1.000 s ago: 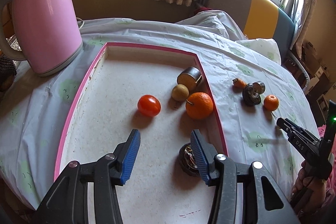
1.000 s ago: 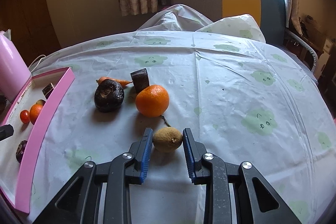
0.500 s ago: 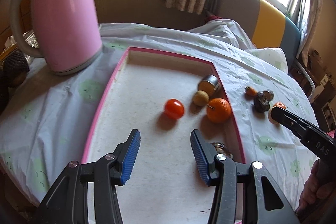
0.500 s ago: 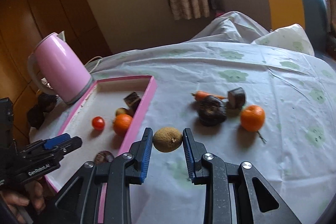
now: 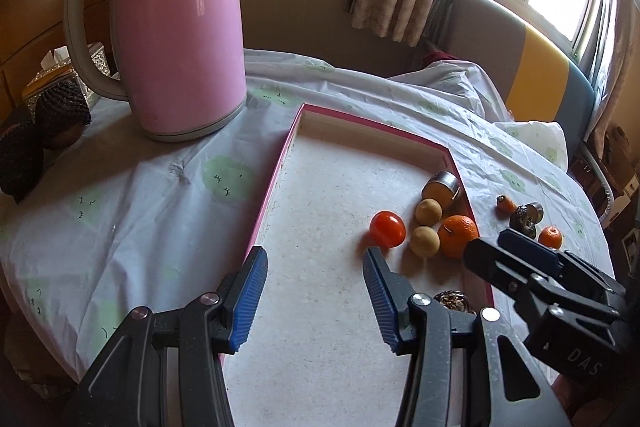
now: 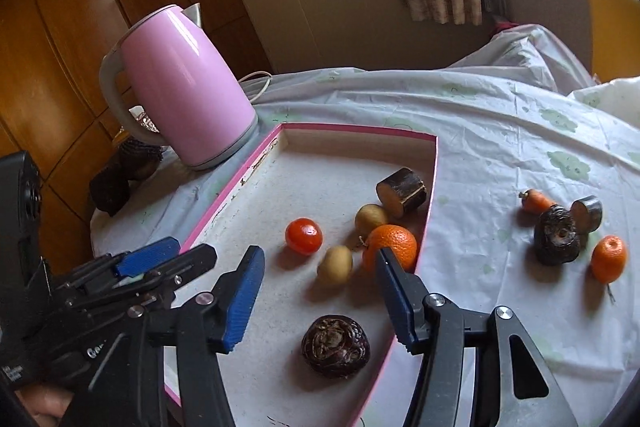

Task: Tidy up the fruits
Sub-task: 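Carry the kiwi into the pink tray and open the right tool, then withdraw both open tools from the tray toward the produce on the cloth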

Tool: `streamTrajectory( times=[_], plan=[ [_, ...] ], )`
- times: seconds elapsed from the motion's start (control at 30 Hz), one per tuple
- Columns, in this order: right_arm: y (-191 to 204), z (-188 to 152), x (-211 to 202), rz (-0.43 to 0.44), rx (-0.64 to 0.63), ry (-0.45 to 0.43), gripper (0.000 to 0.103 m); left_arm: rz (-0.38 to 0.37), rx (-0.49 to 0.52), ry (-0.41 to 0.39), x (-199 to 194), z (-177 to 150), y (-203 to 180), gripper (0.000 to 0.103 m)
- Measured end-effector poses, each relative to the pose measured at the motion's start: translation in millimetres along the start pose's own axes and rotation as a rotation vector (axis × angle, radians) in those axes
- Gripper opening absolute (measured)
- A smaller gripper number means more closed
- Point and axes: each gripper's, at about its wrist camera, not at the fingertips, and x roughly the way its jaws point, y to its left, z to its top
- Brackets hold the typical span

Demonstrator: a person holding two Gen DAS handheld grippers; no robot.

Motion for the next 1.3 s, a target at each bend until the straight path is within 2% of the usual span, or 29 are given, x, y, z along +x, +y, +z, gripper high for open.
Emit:
streamTrajectory(
  times=[0.13,0.27,0.33,0.67,0.9,1.17,1.3],
  plan=[
    [-9.2,7.1,-5.2,-0.093,0.027,-0.02,0.062,-0.019,0.011,0.0,0.2,-1.8,-8.4,0.051],
    [-16.8,18.0,-13.5,-0.141,0.027,-0.052,0.063,-0.038,0.031,-0.007,-5.3,-4.2,-13.5,0.05],
    [-23.9,12.5,-19.2,-0.159,0.037,-0.053,0.065,-0.048,0.038,-0.011,-7.1,-4.8,-15.0,0.051],
    [-57.1,-14.3,-40.4,-0.243,0.119,-0.063,0.065,-0.078,0.068,-0.002,-6.4,-10.3,-30.6,0.05],
    [-83.5,-31.1,-64.0,-0.299,0.169,-0.086,0.065,-0.111,0.121,-0.001,-7.7,-14.3,-49.0,0.05],
    [-129.2,-56.1,-81.6,-0.378,0.285,-0.068,0.065,-0.141,0.186,0.026,-2.3,-21.2,-75.6,0.05],
    [-139.7,-61.5,-83.5,-0.394,0.306,-0.064,0.065,-0.154,0.218,0.031,-2.0,-23.3,-89.1,0.05]
  ],
)
